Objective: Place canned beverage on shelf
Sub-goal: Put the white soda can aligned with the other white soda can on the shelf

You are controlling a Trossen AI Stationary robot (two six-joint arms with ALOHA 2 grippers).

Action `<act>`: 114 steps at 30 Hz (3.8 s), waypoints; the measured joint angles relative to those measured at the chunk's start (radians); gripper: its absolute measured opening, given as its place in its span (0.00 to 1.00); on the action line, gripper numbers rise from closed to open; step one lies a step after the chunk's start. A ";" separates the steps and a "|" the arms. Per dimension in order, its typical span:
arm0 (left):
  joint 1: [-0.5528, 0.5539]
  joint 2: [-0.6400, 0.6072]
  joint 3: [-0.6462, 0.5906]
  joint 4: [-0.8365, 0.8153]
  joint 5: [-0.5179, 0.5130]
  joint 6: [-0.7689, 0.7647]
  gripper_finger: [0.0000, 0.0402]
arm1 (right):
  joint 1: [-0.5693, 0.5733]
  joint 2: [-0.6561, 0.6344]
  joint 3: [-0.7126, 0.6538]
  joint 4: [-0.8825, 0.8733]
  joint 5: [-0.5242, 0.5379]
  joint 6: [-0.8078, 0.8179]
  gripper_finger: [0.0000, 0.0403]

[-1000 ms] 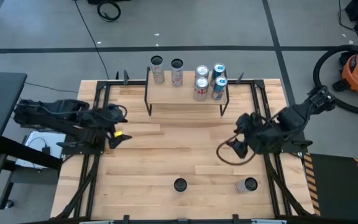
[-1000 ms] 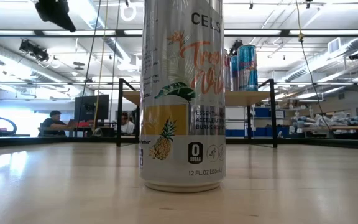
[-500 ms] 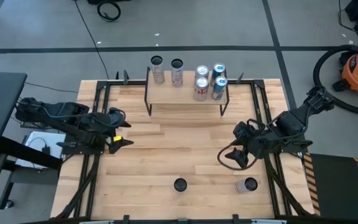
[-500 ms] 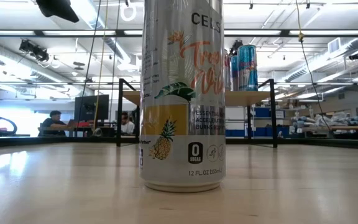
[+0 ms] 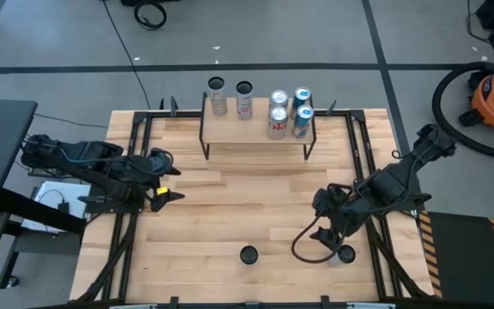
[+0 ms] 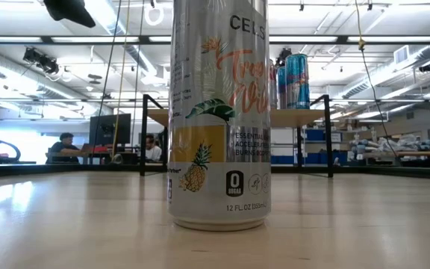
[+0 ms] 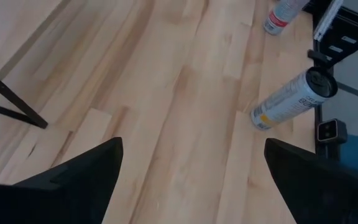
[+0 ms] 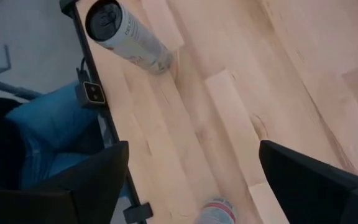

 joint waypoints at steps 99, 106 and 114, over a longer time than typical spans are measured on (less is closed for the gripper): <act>0.002 0.000 0.000 0.000 -0.019 -0.058 0.98 | 0.442 0.097 -0.264 0.011 0.046 0.407 0.93; 0.002 0.000 0.000 0.000 -0.019 -0.058 0.98 | 0.437 0.097 -0.264 0.012 0.040 0.409 0.93; 0.002 0.000 0.000 0.000 -0.019 -0.057 0.98 | 0.401 0.097 -0.264 0.013 0.010 0.406 0.79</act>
